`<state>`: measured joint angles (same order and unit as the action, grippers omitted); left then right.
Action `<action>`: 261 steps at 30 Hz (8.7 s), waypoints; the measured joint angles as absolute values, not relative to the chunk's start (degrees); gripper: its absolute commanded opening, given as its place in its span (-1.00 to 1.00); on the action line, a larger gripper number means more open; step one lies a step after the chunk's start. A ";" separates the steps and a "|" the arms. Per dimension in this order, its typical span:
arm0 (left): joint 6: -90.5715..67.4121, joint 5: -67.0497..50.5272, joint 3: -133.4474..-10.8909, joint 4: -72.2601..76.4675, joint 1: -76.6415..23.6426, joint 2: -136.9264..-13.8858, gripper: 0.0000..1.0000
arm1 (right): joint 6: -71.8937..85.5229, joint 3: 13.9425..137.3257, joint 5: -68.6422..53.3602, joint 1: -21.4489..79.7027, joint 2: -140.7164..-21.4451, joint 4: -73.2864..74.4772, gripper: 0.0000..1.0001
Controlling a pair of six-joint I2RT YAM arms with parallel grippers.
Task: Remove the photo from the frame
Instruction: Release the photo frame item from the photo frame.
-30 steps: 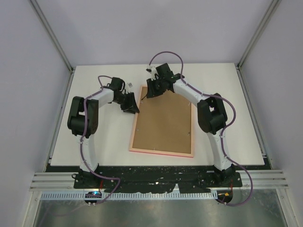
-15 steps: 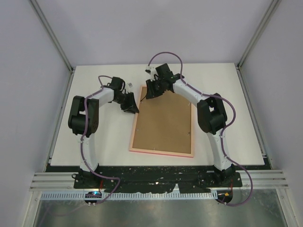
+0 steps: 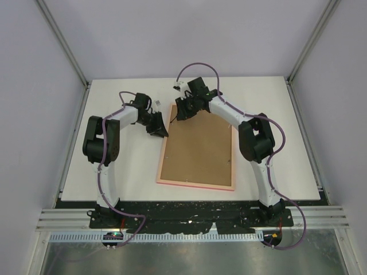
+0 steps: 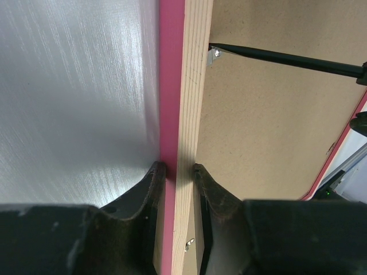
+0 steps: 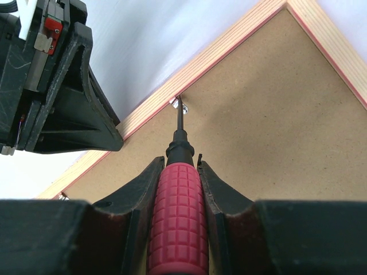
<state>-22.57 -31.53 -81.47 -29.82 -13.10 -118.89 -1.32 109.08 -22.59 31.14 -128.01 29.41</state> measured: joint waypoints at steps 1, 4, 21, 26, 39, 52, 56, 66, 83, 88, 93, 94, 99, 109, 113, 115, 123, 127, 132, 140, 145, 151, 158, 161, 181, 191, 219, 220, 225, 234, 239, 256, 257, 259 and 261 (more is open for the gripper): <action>-22.57 -31.51 -81.47 -29.85 -13.10 -118.89 -0.62 | -1.85 109.08 -22.61 31.18 -128.01 29.41 -0.85; -22.57 -31.51 -81.49 -29.85 -13.10 -118.89 -0.70 | -3.46 109.08 -22.65 31.38 -128.01 29.43 -0.85; -22.59 -31.53 -81.54 -29.89 -13.13 -118.89 -1.00 | -13.80 111.42 -21.96 32.73 -128.27 32.53 -0.84; -22.61 -31.51 -81.54 -29.89 -13.17 -118.89 -1.00 | -18.98 112.20 -21.93 33.30 -128.33 34.24 -0.85; -22.81 -31.51 -81.54 -29.89 -13.17 -118.89 -1.00 | -28.75 113.06 -21.69 34.59 -128.40 36.97 -0.85; -23.38 -31.48 -81.54 -29.89 -13.17 -118.89 -1.00 | -29.89 113.38 -21.02 34.98 -128.40 37.45 -0.85; -23.40 -31.48 -81.54 -29.89 -13.17 -118.89 -1.00 | -29.80 113.89 -20.95 35.33 -128.38 38.65 -0.85; -23.46 -31.51 -81.54 -29.89 -13.17 -118.89 -0.95 | -28.29 108.44 -21.12 36.25 -122.34 42.65 -0.85; -23.66 -31.79 -81.54 -29.89 -13.04 -119.00 -0.63 | -25.85 78.00 -29.50 33.36 -84.73 36.84 -0.85; -23.66 -31.77 -81.54 -29.89 -13.04 -119.00 -0.57 | -25.10 72.42 -36.97 33.36 -79.70 32.47 -0.85; -23.66 -31.77 -81.58 -29.91 -13.04 -119.02 -0.57 | -23.92 69.38 -39.86 33.52 -81.10 29.65 -0.84; -23.66 -31.77 -81.60 -29.93 -13.04 -119.04 -0.57 | -23.49 69.17 -40.12 33.61 -81.58 29.12 -0.84; -23.68 -31.79 -81.65 -30.00 -12.99 -119.09 -0.58 | -19.90 65.52 -41.04 33.91 -82.35 23.05 -0.85; -23.73 -31.90 -81.65 -30.00 -12.73 -119.11 -0.59 | -9.54 59.72 -39.05 34.15 -84.36 9.17 -0.85; -23.79 -31.99 -81.65 -30.00 -12.71 -119.11 -0.60 | -5.28 58.48 -36.25 34.35 -86.70 3.79 -0.85; -23.81 -32.01 -81.65 -30.00 -12.67 -119.11 -0.60 | -3.75 57.41 -35.20 34.39 -87.37 1.78 -0.84; -23.83 -32.23 -81.65 -29.98 -12.56 -119.20 -0.60 | -1.08 55.66 -32.34 34.81 -89.54 -1.85 -0.85; -23.86 -32.58 -81.65 -29.95 -12.43 -119.28 -0.60 | -0.89 55.66 -32.32 35.44 -89.54 -2.68 -0.84; -23.88 -32.82 -81.65 -29.93 -12.34 -119.33 -0.60 | -0.82 55.64 -32.01 36.73 -90.02 -3.55 -0.85; -23.90 -32.86 -81.65 -29.91 -12.34 -119.35 -0.60 | -0.91 55.86 -28.77 39.27 -92.66 -2.63 -0.84; -23.90 -32.91 -81.65 -29.91 -12.32 -119.37 -0.60 | -1.15 57.95 -25.96 40.51 -94.48 -1.02 -0.84; -23.90 -32.99 -81.65 -29.91 -12.29 -119.37 -0.60 | -1.93 60.60 -22.55 43.13 -96.55 0.27 -0.85; -23.92 -33.01 -81.65 -29.91 -12.27 -119.37 -0.60 | -3.14 61.01 -21.96 44.05 -97.01 2.11 -0.84; -23.92 -33.04 -81.65 -29.91 -12.25 -119.39 -0.60 | -3.64 61.10 -22.15 44.05 -97.03 2.74 -0.85; -24.05 -33.06 -81.65 -29.91 -12.23 -119.42 -0.61 | -4.82 63.66 -20.47 45.76 -99.24 5.98 -0.84; -24.05 -33.06 -81.65 -29.91 -12.23 -119.42 -0.61 | -6.04 64.86 -18.96 46.65 -99.92 7.33 -0.84; -24.08 -33.08 -81.65 -29.91 -12.19 -119.42 -0.61 | -12.14 66.13 -22.02 47.22 -99.94 10.59 -0.85; -24.08 -33.08 -81.65 -29.91 -12.19 -119.42 -0.60 | -12.16 66.13 -22.31 47.22 -99.94 10.76 -0.85; -24.08 -33.08 -81.65 -29.91 -12.19 -119.42 -0.61 | -12.25 66.22 -23.05 47.64 -99.94 11.51 -0.84; -24.08 -33.10 -81.65 -29.91 -12.19 -119.42 -0.60 | -12.25 66.35 -23.64 47.79 -99.94 12.10 -0.85; -24.08 -33.10 -81.65 -29.91 -12.19 -119.42 -0.60 | -12.36 66.35 -23.68 47.79 -99.94 12.14 -0.85; -24.08 -33.12 -81.65 -29.89 -12.19 -119.42 -0.60 | -16.03 66.35 -26.74 45.04 -95.02 16.03 -0.84; -24.05 -33.10 -81.65 -29.89 -12.19 -119.42 -0.60 | -16.12 66.35 -27.22 43.77 -93.69 16.01 -0.85; -24.05 -33.12 -81.65 -29.89 -12.19 -119.42 -0.61 | -15.86 66.17 -27.70 41.06 -91.13 14.98 -0.85; -24.05 -33.12 -81.65 -29.89 -12.19 -119.42 -0.60 | -14.94 65.43 -27.81 39.00 -89.60 12.51 -0.85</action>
